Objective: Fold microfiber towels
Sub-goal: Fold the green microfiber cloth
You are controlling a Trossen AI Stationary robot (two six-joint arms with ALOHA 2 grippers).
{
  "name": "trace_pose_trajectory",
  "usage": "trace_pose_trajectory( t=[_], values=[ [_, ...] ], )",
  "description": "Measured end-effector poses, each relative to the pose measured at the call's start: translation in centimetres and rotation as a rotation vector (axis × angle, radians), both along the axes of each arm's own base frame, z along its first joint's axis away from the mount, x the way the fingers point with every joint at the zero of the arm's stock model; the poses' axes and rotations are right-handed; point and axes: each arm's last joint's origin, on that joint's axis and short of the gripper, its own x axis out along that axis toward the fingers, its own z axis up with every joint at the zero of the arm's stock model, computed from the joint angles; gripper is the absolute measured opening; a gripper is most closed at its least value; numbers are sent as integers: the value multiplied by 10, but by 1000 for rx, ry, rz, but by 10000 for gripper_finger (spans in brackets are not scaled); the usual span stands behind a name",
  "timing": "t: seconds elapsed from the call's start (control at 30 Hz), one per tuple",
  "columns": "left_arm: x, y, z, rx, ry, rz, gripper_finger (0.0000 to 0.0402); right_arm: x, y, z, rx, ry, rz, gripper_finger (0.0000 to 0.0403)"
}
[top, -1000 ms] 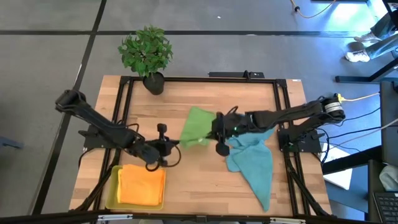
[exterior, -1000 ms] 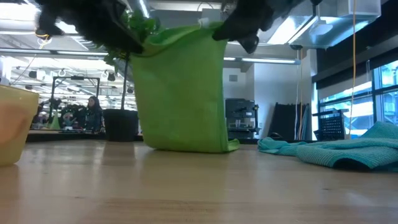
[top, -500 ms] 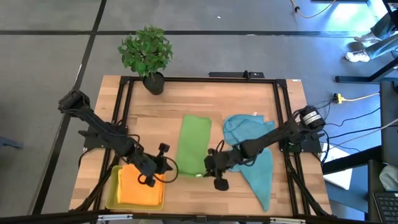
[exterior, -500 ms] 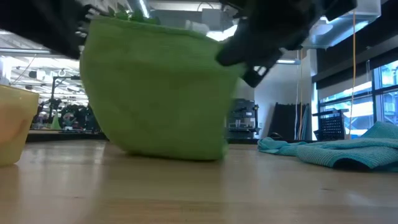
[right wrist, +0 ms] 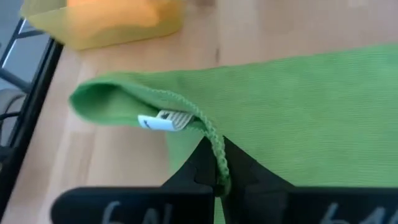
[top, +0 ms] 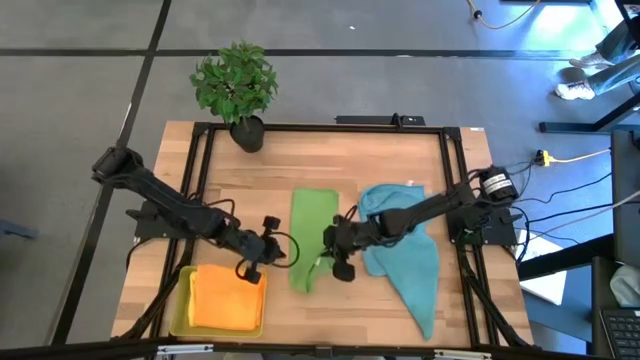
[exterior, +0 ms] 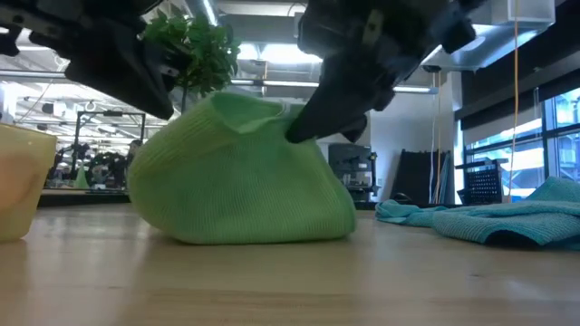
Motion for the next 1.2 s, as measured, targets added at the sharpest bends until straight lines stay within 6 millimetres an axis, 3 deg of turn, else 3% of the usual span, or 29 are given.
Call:
trace_pose_trajectory(
  t=[0.27, 0.57, 0.73, 1.03, 1.2],
  values=[
    [2, -3, 0, -65, -46, -45, 17, 8, -28, 3, 8, -33, -80, 5],
    [4, -1, -1, -40, -62, 12, 127, 11, -55, 3, 23, -30, -165, 5],
    [16, -7, -14, -40, -88, 39, 170, 12, -62, 2, 23, -27, -183, 5],
    [35, -3, -38, 32, -110, 91, 184, 9, -87, -2, -31, 21, -335, 5],
    [35, -2, -38, 18, -108, 103, 184, 7, -109, -21, -95, 117, -458, 5]
  ],
)
